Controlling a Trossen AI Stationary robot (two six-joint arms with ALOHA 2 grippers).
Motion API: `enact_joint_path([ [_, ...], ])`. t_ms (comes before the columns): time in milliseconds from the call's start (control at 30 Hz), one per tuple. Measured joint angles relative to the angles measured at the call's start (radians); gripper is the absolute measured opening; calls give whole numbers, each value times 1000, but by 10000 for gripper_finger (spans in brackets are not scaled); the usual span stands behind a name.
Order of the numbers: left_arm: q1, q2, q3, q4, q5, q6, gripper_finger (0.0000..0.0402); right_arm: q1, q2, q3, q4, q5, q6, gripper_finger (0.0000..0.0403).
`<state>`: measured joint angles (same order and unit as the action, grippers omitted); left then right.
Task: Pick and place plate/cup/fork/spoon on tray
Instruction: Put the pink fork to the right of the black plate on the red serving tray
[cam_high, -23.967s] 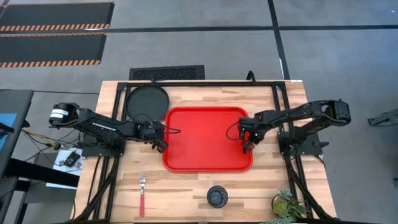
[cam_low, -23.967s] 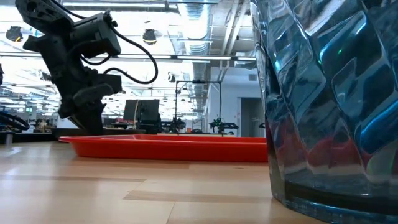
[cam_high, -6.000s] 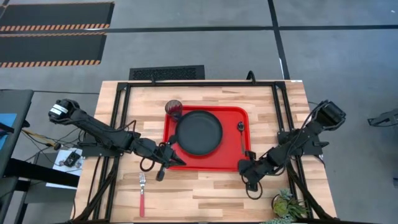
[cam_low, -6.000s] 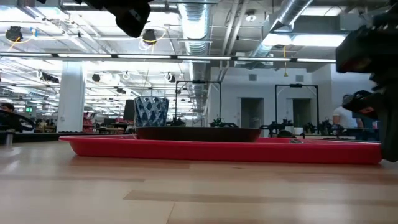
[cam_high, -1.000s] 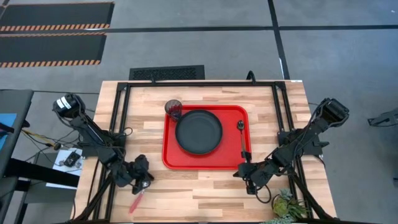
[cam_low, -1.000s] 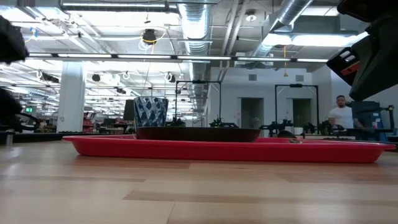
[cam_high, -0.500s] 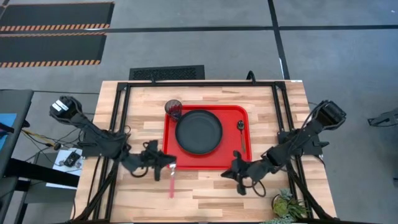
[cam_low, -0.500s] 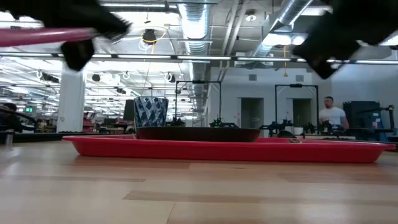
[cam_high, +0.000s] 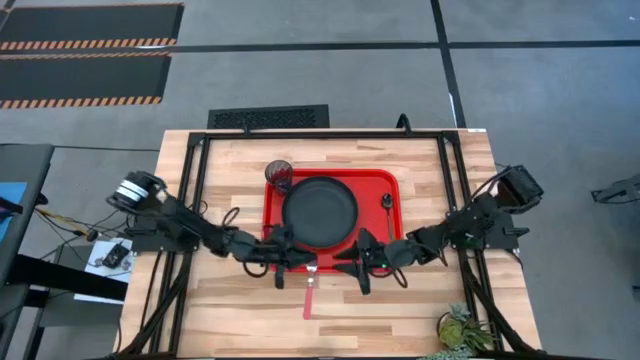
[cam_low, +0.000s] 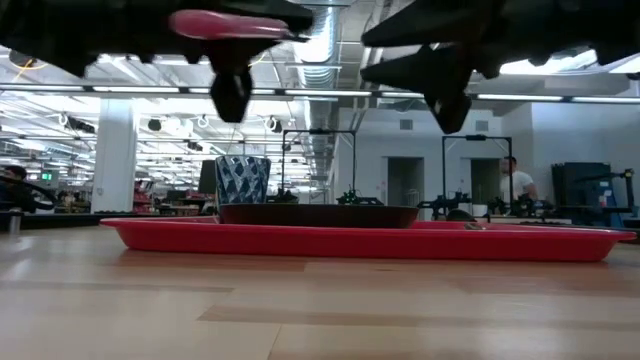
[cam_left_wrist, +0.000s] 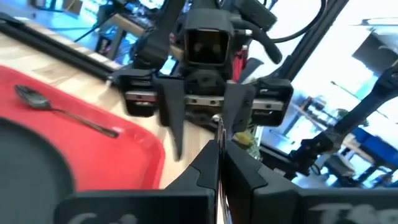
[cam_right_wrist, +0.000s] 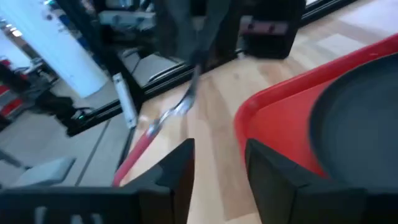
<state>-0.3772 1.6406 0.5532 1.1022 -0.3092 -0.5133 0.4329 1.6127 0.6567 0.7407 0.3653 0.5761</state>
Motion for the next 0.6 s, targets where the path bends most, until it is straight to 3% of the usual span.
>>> enact_joint_path([
  [200, 19, 113, 57, 134, 36, 44, 0, -35, 0, 0, 43, -19, 2, 174],
  [600, 44, 128, 130, 69, 10, 71, 0, -38, 0, 0, 122, -52, -25, 157],
])
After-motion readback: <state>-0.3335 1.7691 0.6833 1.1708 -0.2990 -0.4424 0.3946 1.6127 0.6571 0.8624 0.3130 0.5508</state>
